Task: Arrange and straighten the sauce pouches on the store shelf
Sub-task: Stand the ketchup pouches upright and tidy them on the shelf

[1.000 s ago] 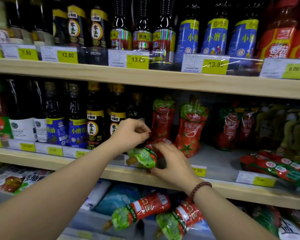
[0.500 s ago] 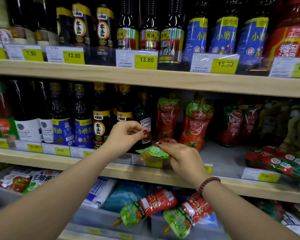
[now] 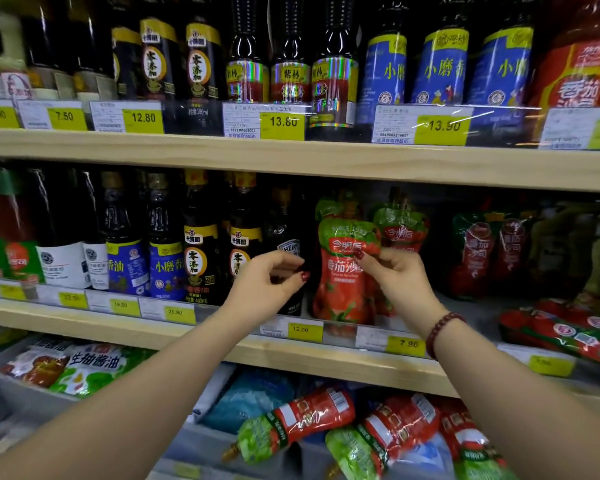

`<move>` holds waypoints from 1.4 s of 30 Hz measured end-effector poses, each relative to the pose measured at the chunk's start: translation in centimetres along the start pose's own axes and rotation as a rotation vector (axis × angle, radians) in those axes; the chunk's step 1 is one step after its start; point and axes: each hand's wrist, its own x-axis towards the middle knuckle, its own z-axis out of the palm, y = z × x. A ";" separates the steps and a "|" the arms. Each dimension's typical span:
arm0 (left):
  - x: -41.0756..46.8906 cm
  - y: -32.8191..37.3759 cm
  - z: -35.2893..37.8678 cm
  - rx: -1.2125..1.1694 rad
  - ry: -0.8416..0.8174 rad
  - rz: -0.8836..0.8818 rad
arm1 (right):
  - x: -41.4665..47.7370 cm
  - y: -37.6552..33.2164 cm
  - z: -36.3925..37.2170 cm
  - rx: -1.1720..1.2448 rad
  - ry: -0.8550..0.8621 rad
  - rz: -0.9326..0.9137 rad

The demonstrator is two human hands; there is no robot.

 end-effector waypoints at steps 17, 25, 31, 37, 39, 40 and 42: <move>0.0 -0.8 6.4 0.110 0.156 0.145 | -3.2 3.2 -3.0 -0.440 -0.012 -0.031; -0.2 -0.7 6.7 0.281 -0.005 0.222 | -6.2 4.7 -3.0 -0.960 0.039 -0.335; 1.1 -0.3 6.6 0.323 -0.002 0.208 | -6.4 4.7 -2.9 -0.986 0.097 -0.388; 1.8 -0.7 6.4 0.340 -0.001 0.156 | -6.3 5.0 -2.8 -0.991 0.111 -0.417; 1.7 -1.0 6.4 0.360 0.016 0.151 | -6.3 5.1 -2.8 -0.995 0.109 -0.421; 1.7 -1.1 6.4 0.359 0.022 0.149 | -6.3 5.1 -2.8 -0.997 0.108 -0.424; 1.5 -1.1 6.4 0.355 0.031 0.147 | -6.3 5.2 -2.8 -1.001 0.104 -0.425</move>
